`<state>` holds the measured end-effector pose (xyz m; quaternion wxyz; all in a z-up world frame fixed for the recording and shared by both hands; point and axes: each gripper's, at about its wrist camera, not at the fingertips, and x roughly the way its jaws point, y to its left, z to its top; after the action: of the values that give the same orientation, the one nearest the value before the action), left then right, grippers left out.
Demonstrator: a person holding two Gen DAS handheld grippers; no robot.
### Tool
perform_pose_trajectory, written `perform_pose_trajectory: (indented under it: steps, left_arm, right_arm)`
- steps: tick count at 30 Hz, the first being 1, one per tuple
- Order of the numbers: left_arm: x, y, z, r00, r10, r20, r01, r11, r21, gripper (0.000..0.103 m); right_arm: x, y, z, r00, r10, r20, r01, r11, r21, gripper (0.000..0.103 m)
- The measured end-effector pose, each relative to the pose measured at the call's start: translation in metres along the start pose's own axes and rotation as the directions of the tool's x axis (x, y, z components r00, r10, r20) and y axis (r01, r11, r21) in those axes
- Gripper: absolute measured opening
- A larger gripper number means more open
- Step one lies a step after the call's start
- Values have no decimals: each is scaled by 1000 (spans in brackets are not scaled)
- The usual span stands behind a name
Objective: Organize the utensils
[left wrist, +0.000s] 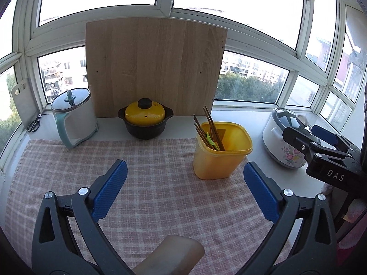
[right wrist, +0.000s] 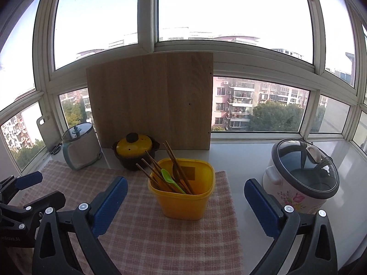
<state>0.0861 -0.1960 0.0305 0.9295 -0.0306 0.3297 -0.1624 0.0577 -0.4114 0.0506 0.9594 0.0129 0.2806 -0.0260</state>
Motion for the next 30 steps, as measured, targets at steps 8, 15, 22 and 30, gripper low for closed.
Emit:
perform_pose_trajectory:
  steps: [8,15,22,30]
  left_arm:
    - [1,1,0,1000,2,-1,-2,1000,5,103]
    - [2,2,0,1000,1,-8,0,1000,11,103]
    - [3,2,1,1000,2,-11,-2,1000,21,103]
    - [3,3,0,1000,14,-6,-14,999,34,103]
  right_arm:
    - [0,0,0,1000,0,-2,0,1000,1,103]
    - [2,2,-2,1000,6,-10,-6,1000,1,103]
    - [4,6,-6,1000,9,-19,-9,1000,0,103]
    - [5,6,-6,1000,10,-22,-10,1000,0,103]
